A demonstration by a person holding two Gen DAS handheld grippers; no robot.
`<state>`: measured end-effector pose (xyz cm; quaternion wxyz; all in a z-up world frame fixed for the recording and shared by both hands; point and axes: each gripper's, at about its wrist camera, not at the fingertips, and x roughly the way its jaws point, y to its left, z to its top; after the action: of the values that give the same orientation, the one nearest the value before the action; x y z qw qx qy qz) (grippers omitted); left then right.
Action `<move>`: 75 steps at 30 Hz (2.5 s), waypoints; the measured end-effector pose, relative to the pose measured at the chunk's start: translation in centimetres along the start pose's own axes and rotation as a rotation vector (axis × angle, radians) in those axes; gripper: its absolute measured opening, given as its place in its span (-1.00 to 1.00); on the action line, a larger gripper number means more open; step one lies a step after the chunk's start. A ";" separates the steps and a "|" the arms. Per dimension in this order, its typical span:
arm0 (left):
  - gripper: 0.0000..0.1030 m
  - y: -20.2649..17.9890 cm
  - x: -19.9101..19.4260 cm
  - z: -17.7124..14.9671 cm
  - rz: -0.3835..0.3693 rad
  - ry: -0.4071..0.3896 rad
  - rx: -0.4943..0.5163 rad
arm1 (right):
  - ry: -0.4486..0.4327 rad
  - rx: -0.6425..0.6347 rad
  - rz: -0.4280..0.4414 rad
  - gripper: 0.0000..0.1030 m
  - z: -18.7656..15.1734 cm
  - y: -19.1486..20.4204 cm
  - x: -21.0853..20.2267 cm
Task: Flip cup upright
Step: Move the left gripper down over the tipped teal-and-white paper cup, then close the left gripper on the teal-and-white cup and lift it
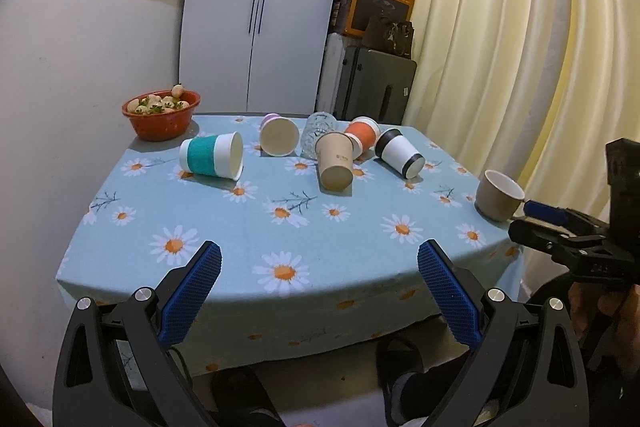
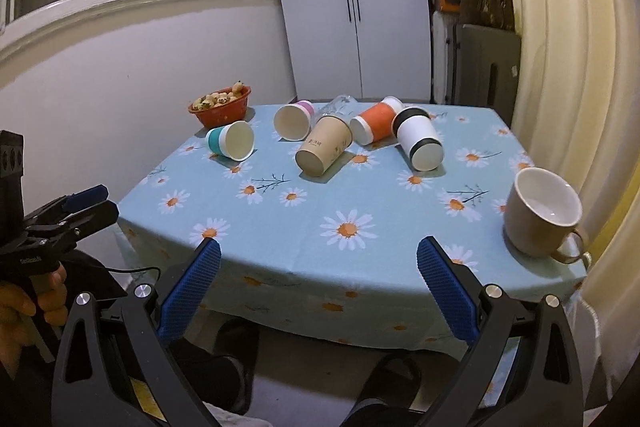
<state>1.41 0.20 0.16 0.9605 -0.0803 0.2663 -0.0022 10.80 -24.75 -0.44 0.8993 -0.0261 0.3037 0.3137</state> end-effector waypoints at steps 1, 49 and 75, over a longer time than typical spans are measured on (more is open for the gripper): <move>0.87 0.2 0.1 0.4 0.004 0.000 0.003 | 0.001 -0.001 0.003 0.89 0.4 -0.1 0.3; 0.54 11.5 26.3 12.1 -0.258 0.663 1.020 | 0.331 0.052 0.372 0.89 10.4 -0.2 17.7; 0.36 9.6 25.2 12.5 -0.261 0.736 0.915 | 0.329 0.172 0.407 0.89 10.2 -3.3 16.5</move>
<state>29.01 10.40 -3.65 0.7342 0.3151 0.5411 -0.2623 28.30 -15.89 -1.84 0.7551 0.0611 0.4703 0.4527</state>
